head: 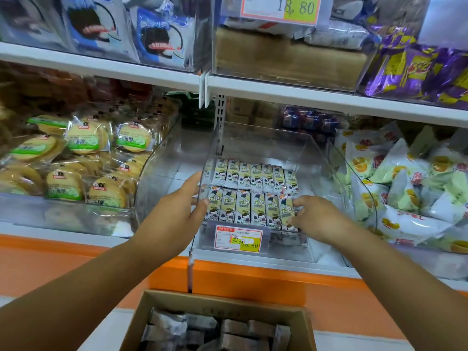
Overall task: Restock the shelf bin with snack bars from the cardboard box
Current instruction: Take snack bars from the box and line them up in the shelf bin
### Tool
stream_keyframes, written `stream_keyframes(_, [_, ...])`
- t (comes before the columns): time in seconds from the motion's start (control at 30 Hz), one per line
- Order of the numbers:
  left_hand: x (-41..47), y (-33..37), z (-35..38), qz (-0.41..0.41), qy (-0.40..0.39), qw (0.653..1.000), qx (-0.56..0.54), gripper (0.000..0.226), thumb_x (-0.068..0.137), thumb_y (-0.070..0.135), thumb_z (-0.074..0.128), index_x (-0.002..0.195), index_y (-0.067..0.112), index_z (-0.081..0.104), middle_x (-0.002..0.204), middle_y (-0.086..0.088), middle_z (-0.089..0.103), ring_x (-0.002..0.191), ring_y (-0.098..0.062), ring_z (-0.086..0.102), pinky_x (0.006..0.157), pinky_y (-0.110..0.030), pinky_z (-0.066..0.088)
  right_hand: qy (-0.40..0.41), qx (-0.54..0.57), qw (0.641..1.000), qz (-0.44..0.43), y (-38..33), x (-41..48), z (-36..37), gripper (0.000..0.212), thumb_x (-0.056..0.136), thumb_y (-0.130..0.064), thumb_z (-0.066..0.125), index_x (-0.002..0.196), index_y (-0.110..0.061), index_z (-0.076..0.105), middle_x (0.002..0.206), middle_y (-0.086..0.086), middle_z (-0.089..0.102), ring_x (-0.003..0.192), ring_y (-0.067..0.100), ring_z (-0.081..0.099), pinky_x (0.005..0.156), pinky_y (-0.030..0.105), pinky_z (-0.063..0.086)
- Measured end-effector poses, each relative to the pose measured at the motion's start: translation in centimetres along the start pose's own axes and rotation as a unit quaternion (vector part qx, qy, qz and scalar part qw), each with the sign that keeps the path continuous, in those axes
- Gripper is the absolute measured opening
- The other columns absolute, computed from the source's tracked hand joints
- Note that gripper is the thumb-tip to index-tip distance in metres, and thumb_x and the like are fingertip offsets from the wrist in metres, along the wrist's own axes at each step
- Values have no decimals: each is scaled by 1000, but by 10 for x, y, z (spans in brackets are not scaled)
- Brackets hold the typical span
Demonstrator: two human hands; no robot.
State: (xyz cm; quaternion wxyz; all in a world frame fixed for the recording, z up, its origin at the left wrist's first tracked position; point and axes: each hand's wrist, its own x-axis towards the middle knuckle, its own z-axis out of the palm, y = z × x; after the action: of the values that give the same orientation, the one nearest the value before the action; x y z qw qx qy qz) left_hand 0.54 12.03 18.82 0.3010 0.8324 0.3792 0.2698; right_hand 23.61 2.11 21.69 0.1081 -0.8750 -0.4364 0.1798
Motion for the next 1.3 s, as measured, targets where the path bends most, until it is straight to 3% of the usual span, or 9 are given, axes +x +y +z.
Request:
stream_keyframes(0.23, [-1,-1,0,8,-5,1000,0,56,102,27,45,152,34,21,142,8,54,128,-9,51,95,-23,40,-38,23,999,12,2,10,2,45,94,-20,60,136,-8,50,129,10,56,103,22,54,84,26,42])
stream_keyframes(0.4, [-6,3,-3,12,-9,1000,2,52,102,29,45,148,40,26,120,23,47,101,2,48,82,-18,37,-14,51,999,5,2,3,0,60,95,-17,57,148,-10,32,137,11,50,95,18,53,75,23,41])
stream_keyframes(0.53, [-21,-4,-3,-13,-1,999,35,33,99,36,50,130,25,50,97,17,55,82,0,55,66,-15,40,150,32,978,-138,5,-22,6,53,97,-20,49,147,-21,29,120,4,55,95,18,58,75,31,47])
stream_keyframes(0.63, [-50,-19,-1,-13,12,998,58,23,92,46,55,106,28,52,86,11,56,79,-2,56,65,-24,44,231,124,919,-294,12,-62,24,37,98,-18,47,133,-26,45,93,-14,51,73,3,52,64,18,38])
stream_keyframes(0.77, [-109,-68,23,-33,-136,983,118,17,83,53,53,89,39,46,86,12,56,80,-11,59,73,-33,48,97,10,928,-359,52,-92,98,31,96,-26,44,126,-25,52,96,-15,48,81,-3,44,70,17,36])
stream_keyframes(0.87, [-149,-108,60,-50,-368,910,182,22,88,55,48,105,40,48,106,14,52,101,-12,59,87,-30,47,-161,-53,959,-227,104,-86,181,42,99,-32,46,140,-25,42,127,-2,50,108,14,51,80,20,32])
stream_keyframes(0.93, [-164,-127,87,-79,-431,877,195,32,94,46,54,123,33,51,121,4,54,110,-15,56,93,-32,47,-249,-36,960,-126,131,-82,230,44,98,-28,49,140,-20,41,133,6,48,116,23,50,85,25,37])
stream_keyframes(1.07, [-179,-148,127,-165,-441,863,182,49,93,37,60,140,27,48,137,-3,53,123,-22,50,102,-34,44,-242,5,969,-57,162,-82,303,30,93,-32,50,120,-23,57,123,9,55,117,29,53,91,29,40])
stream_keyframes(1.3, [-196,-185,156,-191,-426,870,157,51,85,18,70,134,20,56,140,-5,53,134,-20,43,108,-22,17,-177,-189,953,-156,159,-80,353,48,91,-24,53,138,-26,44,137,4,44,130,28,35,105,38,27])
